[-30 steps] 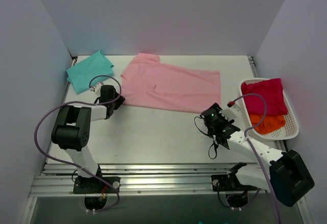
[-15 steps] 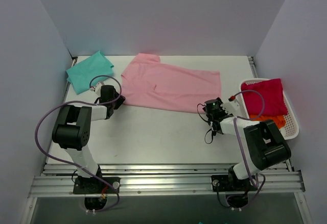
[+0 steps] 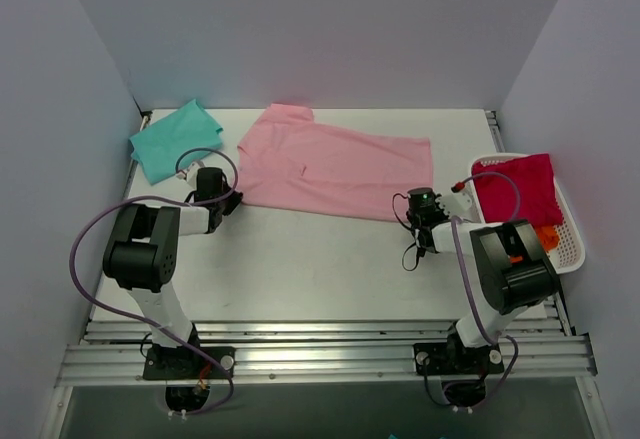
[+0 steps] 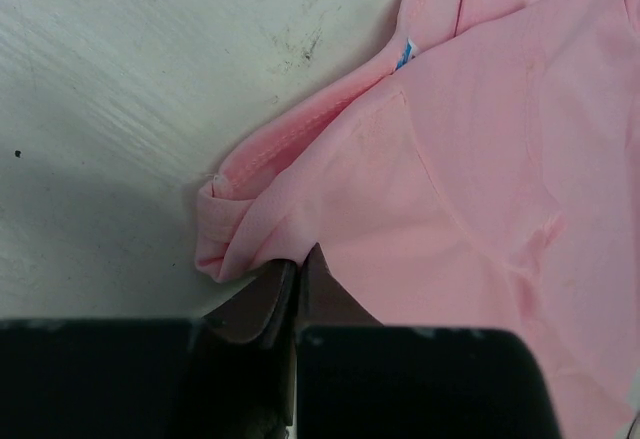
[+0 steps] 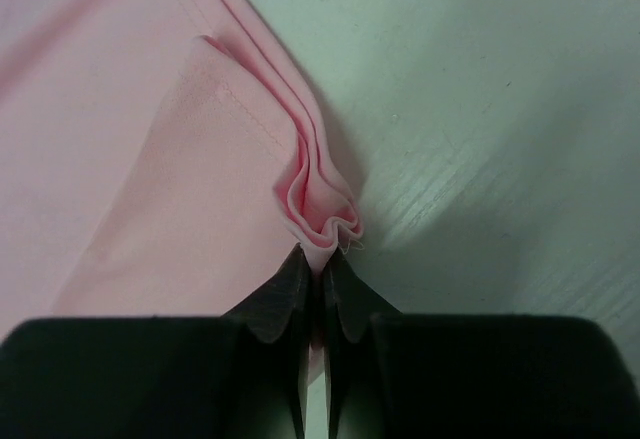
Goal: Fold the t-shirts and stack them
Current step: Fold the flattened tshirt in 1/3 of the way
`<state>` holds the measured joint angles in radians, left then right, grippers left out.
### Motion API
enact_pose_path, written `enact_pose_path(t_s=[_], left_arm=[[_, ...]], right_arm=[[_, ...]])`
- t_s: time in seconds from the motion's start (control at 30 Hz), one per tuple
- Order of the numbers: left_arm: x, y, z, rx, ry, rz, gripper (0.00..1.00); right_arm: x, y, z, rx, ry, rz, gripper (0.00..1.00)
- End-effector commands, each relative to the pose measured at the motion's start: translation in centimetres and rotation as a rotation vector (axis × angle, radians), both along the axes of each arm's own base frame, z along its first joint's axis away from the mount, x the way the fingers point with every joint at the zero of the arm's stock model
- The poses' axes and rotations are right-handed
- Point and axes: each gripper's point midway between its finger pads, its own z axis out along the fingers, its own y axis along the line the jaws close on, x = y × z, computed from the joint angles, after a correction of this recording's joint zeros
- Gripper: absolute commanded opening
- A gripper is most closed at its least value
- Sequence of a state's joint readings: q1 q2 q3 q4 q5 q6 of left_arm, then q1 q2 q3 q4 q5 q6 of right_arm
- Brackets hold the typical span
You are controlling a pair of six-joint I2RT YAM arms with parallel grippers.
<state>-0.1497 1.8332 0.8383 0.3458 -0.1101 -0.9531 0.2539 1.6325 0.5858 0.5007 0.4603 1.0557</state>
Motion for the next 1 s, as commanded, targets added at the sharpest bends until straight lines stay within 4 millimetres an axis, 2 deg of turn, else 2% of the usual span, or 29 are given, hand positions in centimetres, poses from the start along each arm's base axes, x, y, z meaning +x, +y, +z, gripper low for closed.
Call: enact_pose_path(t_s=[0.0,0.13,0.17,0.2,0.27,0.3,0.33,0.37,0.6,0.63,0.7,0.73,0.77,0.8,0.83,0.87,0.9,0.93,0.97], left_arm=[[-0.4,0.6,-0.8,0.022,0.027,-0.001,0.02],[-1.3,0.7,-0.7,0.019,0.036,0.006,0.02],[-1.4,0.8,-0.1,0.017,0.023,0.01,0.02],[-2.1,0.8,-0.4,0.016,0.037,0.011,0.02],[-2.6,0.9,0.8,0.01,0.013,0.023,0.02],[-3.5,1.0,0.4,0.013,0.028,0.026,0.02],[-3.7,1.0,1.4,0.011,0.005,0.027,0.02],[-4.1,0.9,1.6,0.008,0.003,0.028,0.02],[-8.9,0.3,2.5,0.01,0.012,0.027,0.02],[-9.4,0.0,3.7,0.004,-0.021,0.022,0.02],[-11.4,0.3,2.9,0.019,0.01,0.04,0.02],[-11.9,0.3,4.2,0.012,-0.027,0.044,0.02],[-12.6,-0.1,4.4,0.012,-0.031,0.035,0.02],[-13.9,0.3,3.7,0.025,-0.004,0.045,0.02],[-14.2,0.2,5.1,0.015,-0.043,0.043,0.02],[-14.9,-0.1,5.4,0.015,-0.046,0.033,0.02],[-16.2,0.4,4.6,0.042,0.0,0.04,0.02],[-16.6,0.4,6.0,0.028,-0.039,0.039,0.02],[-17.1,0.4,6.2,0.026,-0.042,0.035,0.02]], right_arm=[[-1.5,-0.3,-1.1,-0.015,0.07,0.013,0.0],[-2.6,-0.8,-0.5,-0.023,0.084,-0.005,0.0],[-2.8,-0.9,-0.4,-0.025,0.086,-0.008,0.0],[-3.3,-1.0,-0.1,-0.026,0.091,-0.009,0.0],[-3.6,-1.4,0.9,-0.028,0.073,-0.022,0.0],[-4.4,-1.5,0.7,-0.033,0.09,-0.025,0.0],[-4.6,-1.6,0.8,-0.032,0.093,-0.029,0.0],[-4.9,-1.6,1.0,-0.029,0.093,-0.029,0.0],[-7.0,-2.0,2.5,-0.008,0.086,-0.03,0.0],[-7.4,-2.1,2.6,-0.009,0.085,-0.033,0.0],[-8.4,-2.1,2.8,0.006,0.075,-0.026,0.0],[-8.8,-2.2,2.8,0.011,0.074,-0.025,0.0],[-9.5,-2.2,2.8,0.021,0.062,-0.026,0.0],[-10.0,-2.2,2.7,0.03,0.063,-0.02,0.0],[-10.4,-2.1,2.6,0.042,0.063,-0.02,0.0],[-10.8,-2.2,2.9,0.049,0.047,-0.023,0.0],[-11.4,-2.3,2.9,0.046,0.059,-0.026,0.0],[-11.4,-2.4,3.1,0.05,0.046,-0.031,0.0],[-12.0,-2.6,3.4,0.05,0.044,-0.035,0.0]])
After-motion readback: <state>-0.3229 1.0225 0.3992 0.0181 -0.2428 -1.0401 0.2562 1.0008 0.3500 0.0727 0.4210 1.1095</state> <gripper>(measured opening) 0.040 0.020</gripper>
